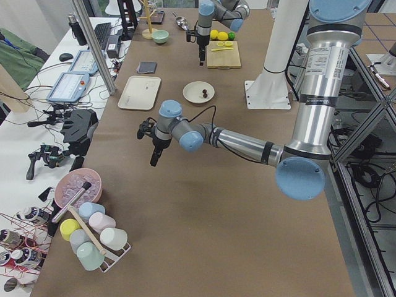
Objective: Place red cherry on plate
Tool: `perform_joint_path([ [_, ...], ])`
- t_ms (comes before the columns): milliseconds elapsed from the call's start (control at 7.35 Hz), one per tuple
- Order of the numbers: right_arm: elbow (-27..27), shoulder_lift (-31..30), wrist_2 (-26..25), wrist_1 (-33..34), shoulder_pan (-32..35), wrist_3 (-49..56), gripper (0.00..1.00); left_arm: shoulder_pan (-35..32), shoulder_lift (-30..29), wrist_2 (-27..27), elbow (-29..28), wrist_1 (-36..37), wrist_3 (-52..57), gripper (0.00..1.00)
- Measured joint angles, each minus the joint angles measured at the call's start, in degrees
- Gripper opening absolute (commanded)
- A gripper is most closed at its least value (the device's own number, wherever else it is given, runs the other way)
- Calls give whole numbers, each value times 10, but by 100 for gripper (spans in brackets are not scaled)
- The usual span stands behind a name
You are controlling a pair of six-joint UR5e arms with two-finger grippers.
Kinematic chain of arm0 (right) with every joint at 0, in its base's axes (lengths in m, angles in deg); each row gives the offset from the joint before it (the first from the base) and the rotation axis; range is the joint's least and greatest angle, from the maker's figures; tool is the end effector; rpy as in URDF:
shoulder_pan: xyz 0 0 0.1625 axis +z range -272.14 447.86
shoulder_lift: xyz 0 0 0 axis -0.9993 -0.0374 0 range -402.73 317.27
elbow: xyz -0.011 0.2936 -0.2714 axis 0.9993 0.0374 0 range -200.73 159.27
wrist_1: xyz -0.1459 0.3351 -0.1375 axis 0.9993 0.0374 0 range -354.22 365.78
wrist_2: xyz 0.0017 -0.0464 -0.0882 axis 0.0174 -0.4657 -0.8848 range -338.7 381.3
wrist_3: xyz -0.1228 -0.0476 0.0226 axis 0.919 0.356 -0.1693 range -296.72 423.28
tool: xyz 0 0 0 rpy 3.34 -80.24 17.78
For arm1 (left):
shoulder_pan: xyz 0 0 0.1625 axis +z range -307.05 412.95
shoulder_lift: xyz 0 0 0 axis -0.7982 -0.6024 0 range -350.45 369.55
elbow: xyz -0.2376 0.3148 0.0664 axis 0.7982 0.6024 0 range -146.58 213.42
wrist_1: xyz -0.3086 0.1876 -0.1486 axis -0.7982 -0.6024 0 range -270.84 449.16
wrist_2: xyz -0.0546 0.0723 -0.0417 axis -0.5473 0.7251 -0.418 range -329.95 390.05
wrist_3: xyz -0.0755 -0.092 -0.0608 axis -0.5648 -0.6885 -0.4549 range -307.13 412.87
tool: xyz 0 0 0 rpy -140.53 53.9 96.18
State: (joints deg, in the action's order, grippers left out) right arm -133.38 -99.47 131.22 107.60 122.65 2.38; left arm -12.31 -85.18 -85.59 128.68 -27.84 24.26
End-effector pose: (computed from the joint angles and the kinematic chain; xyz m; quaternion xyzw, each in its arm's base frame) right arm -0.4296 -0.4054 0.2139 0.0595 -0.3985 -0.0194 0.9150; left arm 0.1601 -0.5282 0.5337 0.1820 0.3269 0.0391 0.9266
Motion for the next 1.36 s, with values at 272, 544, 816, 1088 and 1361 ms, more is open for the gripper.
perform_joint_path([
  [272, -46, -124, 48, 18, 90, 119, 100, -111, 35, -64, 0, 26, 152, 98],
  [544, -48, -227, 100, 21, 217, 284, 100, -203, 45, -88, -4, 83, 271, 98],
  [816, -4, -309, 164, 19, 376, 492, 100, -255, 53, -120, -7, 125, 318, 98],
  [1088, 37, -374, 206, 18, 502, 625, 100, -271, 72, -146, -6, 133, 322, 98],
  [1361, 48, -421, 216, 17, 561, 666, 100, -272, 78, -153, 2, 133, 310, 98],
])
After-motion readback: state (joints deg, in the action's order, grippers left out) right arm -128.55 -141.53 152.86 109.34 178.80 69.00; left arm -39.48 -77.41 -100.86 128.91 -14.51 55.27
